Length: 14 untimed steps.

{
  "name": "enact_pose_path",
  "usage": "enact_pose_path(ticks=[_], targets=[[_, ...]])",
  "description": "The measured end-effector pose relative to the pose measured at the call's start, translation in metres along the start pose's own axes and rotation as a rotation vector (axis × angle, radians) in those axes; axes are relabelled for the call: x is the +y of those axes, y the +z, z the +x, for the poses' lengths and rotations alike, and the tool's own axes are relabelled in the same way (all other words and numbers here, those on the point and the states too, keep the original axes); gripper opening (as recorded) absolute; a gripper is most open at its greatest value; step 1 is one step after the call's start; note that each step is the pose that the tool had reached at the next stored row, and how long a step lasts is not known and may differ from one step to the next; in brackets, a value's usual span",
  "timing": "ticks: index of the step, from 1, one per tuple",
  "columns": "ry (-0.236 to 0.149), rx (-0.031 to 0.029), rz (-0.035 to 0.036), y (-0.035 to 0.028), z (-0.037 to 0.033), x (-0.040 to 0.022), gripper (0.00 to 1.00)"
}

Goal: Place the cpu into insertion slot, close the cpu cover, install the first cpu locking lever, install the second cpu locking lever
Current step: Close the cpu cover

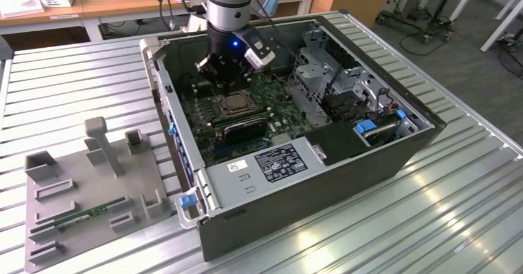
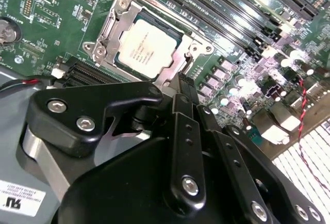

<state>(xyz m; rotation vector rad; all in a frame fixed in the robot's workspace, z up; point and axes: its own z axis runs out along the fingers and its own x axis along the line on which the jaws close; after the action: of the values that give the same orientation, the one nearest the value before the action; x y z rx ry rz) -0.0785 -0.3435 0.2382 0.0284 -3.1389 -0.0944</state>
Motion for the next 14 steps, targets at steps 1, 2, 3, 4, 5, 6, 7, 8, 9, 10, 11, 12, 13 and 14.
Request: enact_pose_path(ticks=[1,2,3,4,5,6,7,8,9,10,11,12,13,14], targets=[[0.0,0.0,0.0,-0.0012,0.0,0.0001,0.11],[0.0,0.0,0.0,-0.0015,0.0,0.0001,0.11],[0.0,-0.0001,-0.0001,-0.0015,0.0,0.0001,0.11],[0.0,-0.0001,-0.0001,-0.0015,0.0,0.0001,0.11],[0.0,-0.0001,-0.0001,-0.0015,0.0,0.0001,0.11],[0.0,-0.0001,0.0,-0.0015,0.0,0.0001,0.11],[0.0,-0.0001,0.0,-0.0015,0.0,0.0001,0.11],[0.0,0.0,0.0001,-0.0015,0.0,0.0001,0.11],[0.0,0.0001,0.0002,-0.0016,-0.0004,0.0001,0.11],[0.0,0.0001,0.0003,-0.0016,-0.0012,0.0001,0.11],[0.0,0.0001,0.0002,-0.0016,-0.0023,0.0001,0.11],[0.0,0.0,0.0,-0.0015,-0.0036,0.0,0.11],[0.0,0.0,0.0,-0.0015,-0.0051,0.0,0.11],[0.0,0.0,0.0001,-0.0016,-0.007,0.0,0.11]])
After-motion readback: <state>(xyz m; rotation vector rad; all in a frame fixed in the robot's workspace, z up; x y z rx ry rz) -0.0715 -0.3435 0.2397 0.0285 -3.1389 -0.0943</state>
